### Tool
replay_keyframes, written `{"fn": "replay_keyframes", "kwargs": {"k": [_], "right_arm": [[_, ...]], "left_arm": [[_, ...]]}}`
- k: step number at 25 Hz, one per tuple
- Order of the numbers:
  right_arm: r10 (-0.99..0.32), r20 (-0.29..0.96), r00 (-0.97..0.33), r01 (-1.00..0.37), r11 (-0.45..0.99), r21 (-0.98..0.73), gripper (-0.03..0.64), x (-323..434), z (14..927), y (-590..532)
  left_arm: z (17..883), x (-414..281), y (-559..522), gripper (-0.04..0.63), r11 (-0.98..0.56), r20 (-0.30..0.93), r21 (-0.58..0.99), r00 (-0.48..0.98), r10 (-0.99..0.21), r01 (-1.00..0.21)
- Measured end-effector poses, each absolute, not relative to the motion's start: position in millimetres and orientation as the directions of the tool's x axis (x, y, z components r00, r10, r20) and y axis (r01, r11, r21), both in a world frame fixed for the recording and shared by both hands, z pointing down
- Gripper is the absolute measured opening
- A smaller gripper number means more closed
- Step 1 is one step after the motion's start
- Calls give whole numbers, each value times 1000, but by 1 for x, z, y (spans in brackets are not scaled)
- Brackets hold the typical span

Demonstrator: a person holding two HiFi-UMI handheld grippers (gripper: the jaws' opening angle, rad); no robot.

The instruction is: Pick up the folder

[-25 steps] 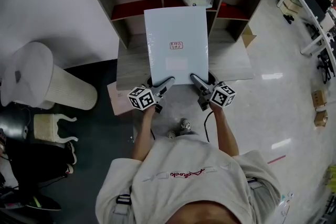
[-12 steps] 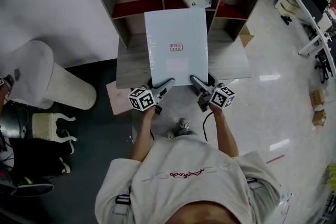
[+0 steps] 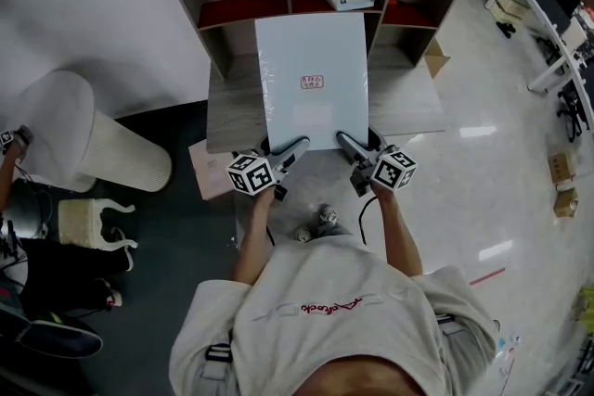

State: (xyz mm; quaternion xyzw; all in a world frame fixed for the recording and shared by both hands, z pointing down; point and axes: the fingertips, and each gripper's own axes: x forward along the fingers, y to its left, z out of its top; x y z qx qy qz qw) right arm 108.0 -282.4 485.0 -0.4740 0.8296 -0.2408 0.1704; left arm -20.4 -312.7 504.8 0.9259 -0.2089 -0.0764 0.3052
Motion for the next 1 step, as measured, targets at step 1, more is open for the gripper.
{"fn": "replay_keyframes", "kwargs": {"k": [1], "right_arm": [[-869, -54, -492, -705, 434, -561, 420, 109, 485, -285]], "left_arm": [[505, -19, -315, 492, -727, -13, 597, 902, -432, -340]]}}
